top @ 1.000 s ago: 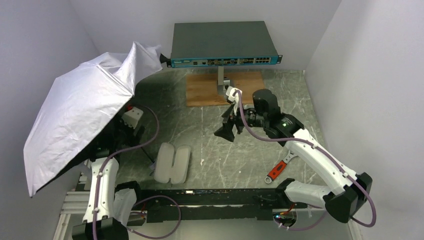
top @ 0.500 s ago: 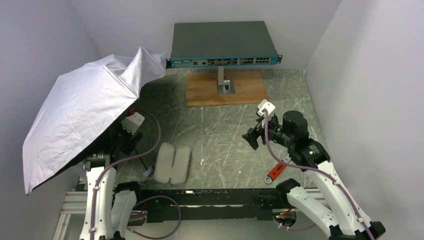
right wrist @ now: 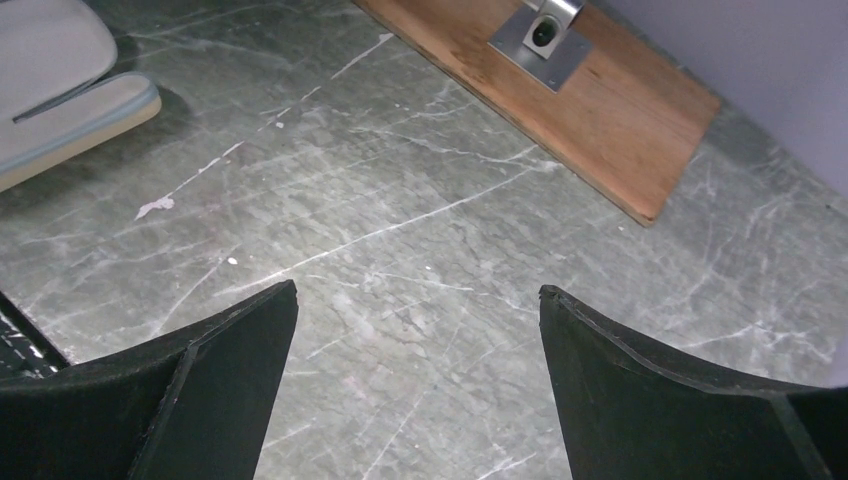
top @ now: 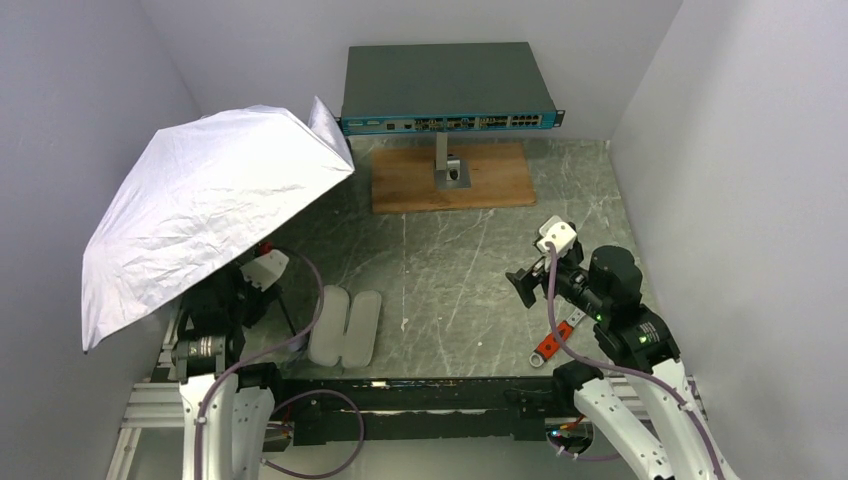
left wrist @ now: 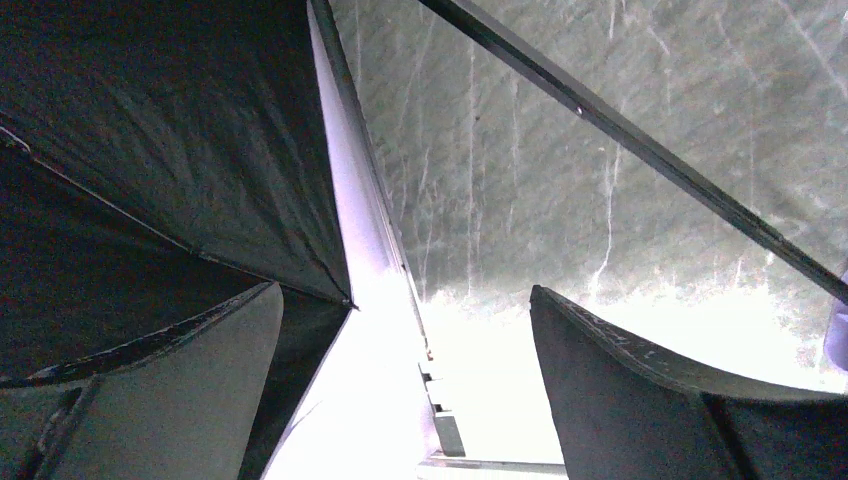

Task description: Open the umbrella

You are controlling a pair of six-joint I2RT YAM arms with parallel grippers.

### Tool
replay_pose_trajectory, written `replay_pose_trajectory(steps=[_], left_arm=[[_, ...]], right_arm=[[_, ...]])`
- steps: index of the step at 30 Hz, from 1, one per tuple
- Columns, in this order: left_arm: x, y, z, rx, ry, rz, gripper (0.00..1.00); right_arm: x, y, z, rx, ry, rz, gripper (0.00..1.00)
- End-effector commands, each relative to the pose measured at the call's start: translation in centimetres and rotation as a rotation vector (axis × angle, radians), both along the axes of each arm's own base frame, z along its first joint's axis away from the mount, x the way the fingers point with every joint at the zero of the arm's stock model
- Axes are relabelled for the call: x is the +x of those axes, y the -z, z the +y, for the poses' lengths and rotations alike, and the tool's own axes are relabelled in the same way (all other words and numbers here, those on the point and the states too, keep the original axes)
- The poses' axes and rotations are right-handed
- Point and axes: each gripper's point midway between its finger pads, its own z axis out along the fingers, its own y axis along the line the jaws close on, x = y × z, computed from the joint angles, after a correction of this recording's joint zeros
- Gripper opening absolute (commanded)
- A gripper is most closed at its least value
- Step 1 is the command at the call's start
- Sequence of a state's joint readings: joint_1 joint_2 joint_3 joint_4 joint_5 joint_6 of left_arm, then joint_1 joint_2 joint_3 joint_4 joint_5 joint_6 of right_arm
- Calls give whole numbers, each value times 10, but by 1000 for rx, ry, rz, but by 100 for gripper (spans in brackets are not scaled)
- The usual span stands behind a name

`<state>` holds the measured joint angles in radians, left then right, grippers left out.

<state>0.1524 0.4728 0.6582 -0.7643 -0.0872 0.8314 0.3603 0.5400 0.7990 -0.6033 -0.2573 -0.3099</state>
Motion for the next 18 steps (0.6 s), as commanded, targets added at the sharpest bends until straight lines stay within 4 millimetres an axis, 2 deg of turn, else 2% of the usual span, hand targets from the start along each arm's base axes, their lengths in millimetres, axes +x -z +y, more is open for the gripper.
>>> replay_pose_trajectory(steps=[1,7,9,18], left_arm=[[-12,10,4,50,-4,5,100],[-17,10,5,65,-11,-30,100],[-18,9,4,63,-8,-42,100],[-14,-9,-4,24,19,-121,100]], right_arm=[[-3,4,-14,-59,30,-28,93],[-11,3,-24,-90,48,-63,95],[-13,2,-28,-97,58,-71,99],[-19,-2,-42,-121,96,-129,100]])
